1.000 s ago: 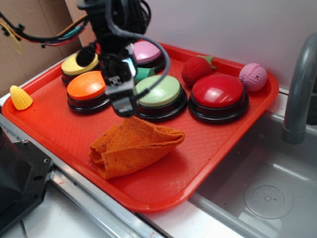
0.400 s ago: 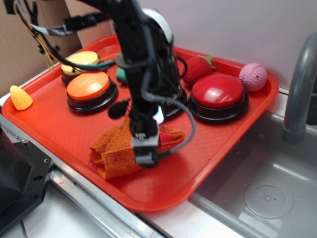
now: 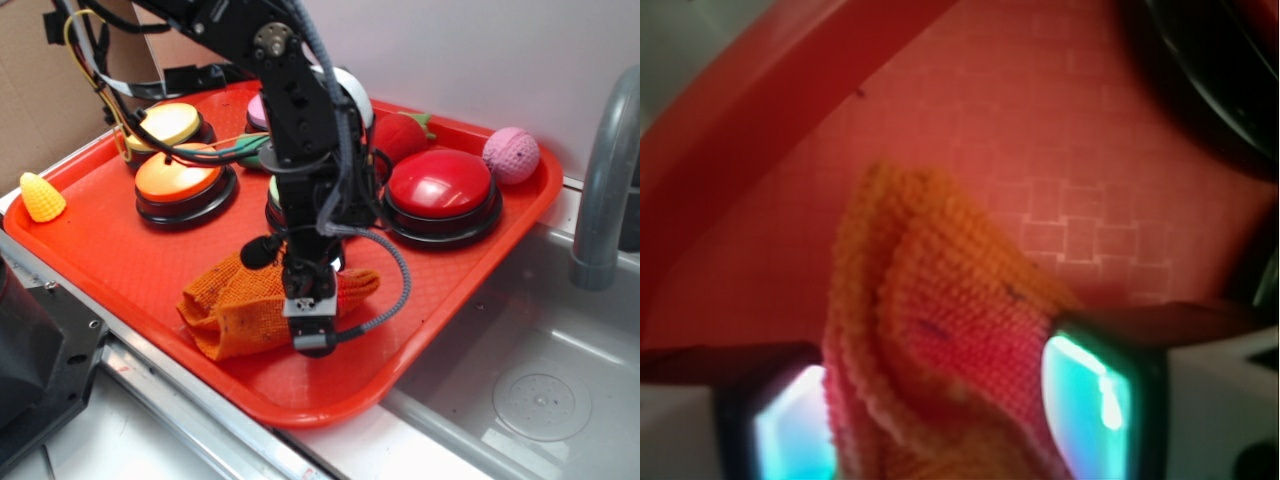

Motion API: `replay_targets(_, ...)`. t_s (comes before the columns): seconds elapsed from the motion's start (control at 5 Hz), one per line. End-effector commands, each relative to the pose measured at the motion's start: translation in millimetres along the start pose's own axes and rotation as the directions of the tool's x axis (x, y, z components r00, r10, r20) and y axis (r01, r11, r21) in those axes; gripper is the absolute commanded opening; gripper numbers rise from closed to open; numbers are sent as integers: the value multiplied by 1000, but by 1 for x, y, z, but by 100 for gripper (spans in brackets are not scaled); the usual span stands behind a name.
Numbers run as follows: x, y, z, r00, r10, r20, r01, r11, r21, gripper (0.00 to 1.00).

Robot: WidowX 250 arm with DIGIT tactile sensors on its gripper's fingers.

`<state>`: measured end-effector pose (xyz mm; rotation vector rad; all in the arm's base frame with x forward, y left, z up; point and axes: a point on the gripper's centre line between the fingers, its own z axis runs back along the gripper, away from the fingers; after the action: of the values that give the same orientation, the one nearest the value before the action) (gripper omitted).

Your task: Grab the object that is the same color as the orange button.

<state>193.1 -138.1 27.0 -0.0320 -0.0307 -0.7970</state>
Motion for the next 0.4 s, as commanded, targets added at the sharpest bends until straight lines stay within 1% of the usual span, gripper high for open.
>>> replay_targets(0.0, 1, -2, 26, 998, 49, 42, -51, 998, 33, 0)
replay_targets(0.2, -2, 3, 40, 992, 117, 46, -119, 992, 45, 0)
